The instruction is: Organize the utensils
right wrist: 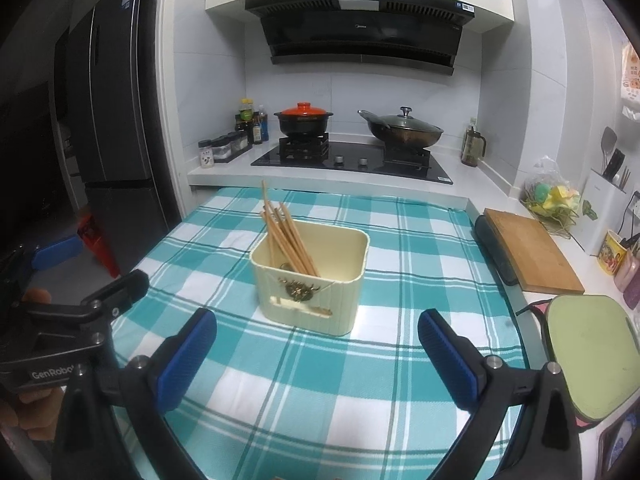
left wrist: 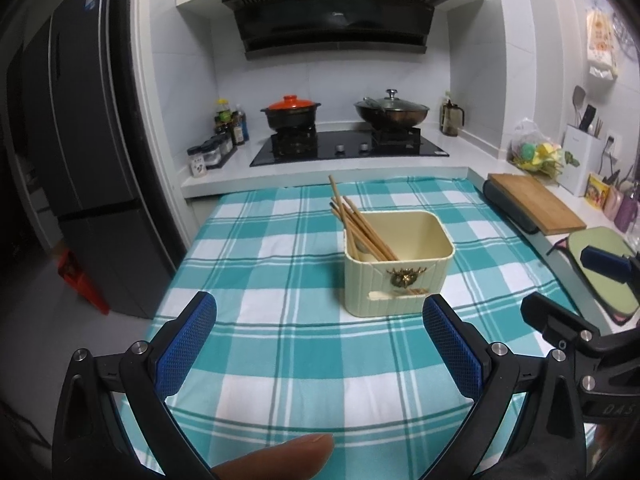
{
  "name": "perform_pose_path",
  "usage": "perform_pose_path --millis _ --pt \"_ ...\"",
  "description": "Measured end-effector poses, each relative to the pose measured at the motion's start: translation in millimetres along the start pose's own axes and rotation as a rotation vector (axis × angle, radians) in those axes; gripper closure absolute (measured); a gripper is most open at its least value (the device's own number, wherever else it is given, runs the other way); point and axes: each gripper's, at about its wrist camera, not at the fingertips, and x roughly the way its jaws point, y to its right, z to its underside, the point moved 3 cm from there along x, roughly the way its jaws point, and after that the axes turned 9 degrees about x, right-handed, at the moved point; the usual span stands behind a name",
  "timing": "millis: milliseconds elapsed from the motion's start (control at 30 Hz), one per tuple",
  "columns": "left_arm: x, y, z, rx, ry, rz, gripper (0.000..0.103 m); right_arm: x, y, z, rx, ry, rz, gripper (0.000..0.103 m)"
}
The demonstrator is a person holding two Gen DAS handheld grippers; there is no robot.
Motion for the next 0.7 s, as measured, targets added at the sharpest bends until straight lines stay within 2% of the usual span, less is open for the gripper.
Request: perform_pose_path --millis 200,700 --pt "-9 -4 4 -0.025 -0.027 0.013 0.000 -14 -10 5 0.016 -0.026 -0.007 0.001" --pt "-19 -2 4 -0.020 -0.024 0.012 0.000 -34 -17 5 0.017 -0.017 -0.015 0.001"
